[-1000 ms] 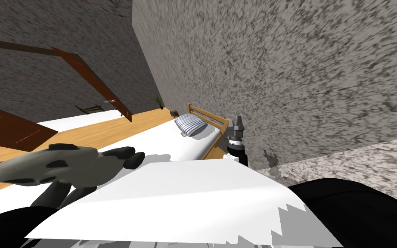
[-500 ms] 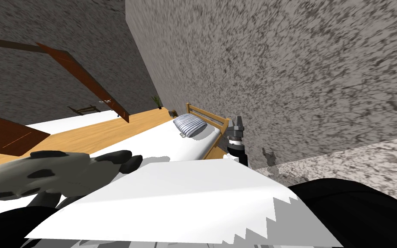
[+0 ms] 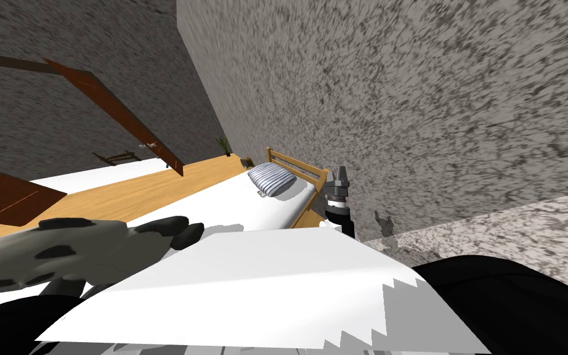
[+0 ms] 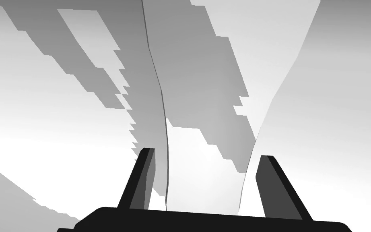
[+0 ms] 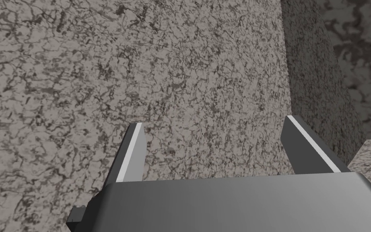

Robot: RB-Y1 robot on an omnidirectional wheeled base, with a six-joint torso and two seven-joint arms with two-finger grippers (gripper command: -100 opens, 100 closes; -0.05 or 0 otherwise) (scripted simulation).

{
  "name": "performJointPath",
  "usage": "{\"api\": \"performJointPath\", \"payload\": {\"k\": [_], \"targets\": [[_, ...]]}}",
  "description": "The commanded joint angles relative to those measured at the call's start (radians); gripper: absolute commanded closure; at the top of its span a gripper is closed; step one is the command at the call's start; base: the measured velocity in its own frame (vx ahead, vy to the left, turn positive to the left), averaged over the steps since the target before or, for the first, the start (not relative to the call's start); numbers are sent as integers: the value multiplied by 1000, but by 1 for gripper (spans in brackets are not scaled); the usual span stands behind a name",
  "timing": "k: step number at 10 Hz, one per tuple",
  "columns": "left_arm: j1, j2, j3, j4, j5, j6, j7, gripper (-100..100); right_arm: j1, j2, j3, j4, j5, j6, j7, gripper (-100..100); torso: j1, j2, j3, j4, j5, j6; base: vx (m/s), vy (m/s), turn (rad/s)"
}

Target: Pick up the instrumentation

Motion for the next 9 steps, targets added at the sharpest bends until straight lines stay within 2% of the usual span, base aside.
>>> {"api": "performJointPath", "payload": {"k": [1,3,4,5,7,8,9], "targets": [[0,0,0,0,0,0,0,100,0,0,0,0,0,0,0,0,0,0,0,0,0,0,0,0,0],[0,0,0,0,0,0,0,100,0,0,0,0,0,0,0,0,0,0,0,0,0,0,0,0,0],[0,0,0,0,0,0,0,0,0,0,0,0,0,0,0,0,0,0,0,0,0,0,0,0,0],[17,36,7,-28,7,1,10,100,0,0,0,0,0,0,0,0,0,0,0,0,0,0,-4,-23,69],[34,66,16,-54,12,0,18,100,0,0,0,0,0,0,0,0,-3,0,0,0,-1,-1,-4,-40,50],[28,57,13,-42,10,-4,15,100,0,0,0,0,0,0,0,0,-3,0,0,0,-1,-1,-2,-16,10],[28,59,13,-44,11,-3,16,0,0,0,0,0,0,0,0,0,-2,0,0,0,-1,0,0,0,0]]}}
